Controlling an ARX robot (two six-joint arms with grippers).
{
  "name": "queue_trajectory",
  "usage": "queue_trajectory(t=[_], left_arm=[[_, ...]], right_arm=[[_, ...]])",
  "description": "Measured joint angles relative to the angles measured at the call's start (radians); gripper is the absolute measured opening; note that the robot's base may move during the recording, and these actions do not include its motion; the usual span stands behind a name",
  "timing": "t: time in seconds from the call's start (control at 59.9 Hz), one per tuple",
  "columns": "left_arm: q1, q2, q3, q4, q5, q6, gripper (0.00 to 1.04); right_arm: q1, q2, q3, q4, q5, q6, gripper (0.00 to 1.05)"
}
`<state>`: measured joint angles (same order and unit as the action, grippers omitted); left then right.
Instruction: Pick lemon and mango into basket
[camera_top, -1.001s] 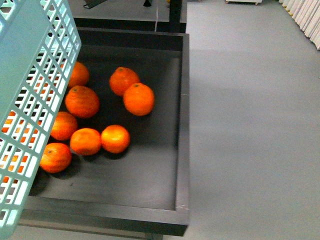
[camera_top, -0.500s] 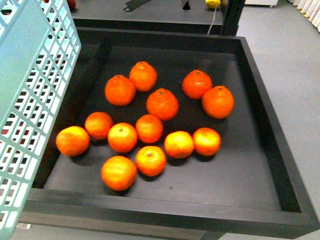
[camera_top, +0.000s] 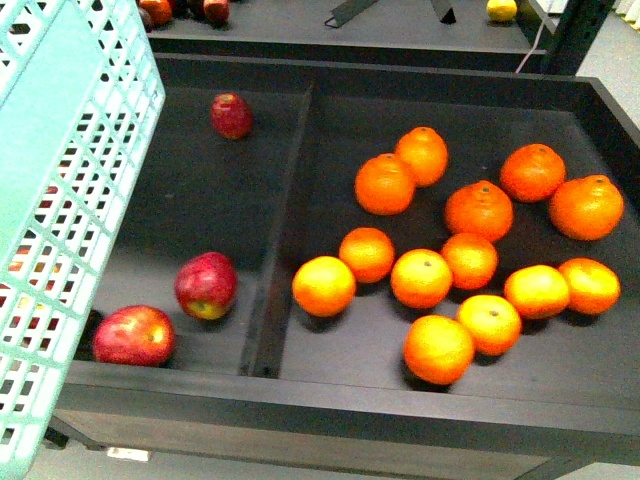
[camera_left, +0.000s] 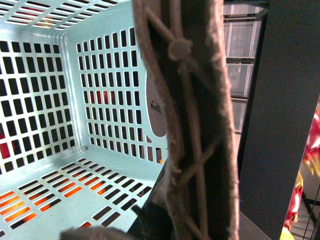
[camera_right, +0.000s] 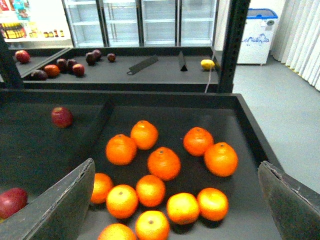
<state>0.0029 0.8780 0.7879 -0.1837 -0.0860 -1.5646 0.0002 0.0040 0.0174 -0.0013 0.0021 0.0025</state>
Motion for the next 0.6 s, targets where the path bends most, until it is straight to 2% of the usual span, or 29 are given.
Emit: queue_trajectory(t=[0.601], left_arm=[[0.000, 0.000, 0.000, 0.000, -0.002, -0.001, 0.05]], right_arm=[[0.000, 0.000, 0.000, 0.000, -0.003, 0.000, 0.96]])
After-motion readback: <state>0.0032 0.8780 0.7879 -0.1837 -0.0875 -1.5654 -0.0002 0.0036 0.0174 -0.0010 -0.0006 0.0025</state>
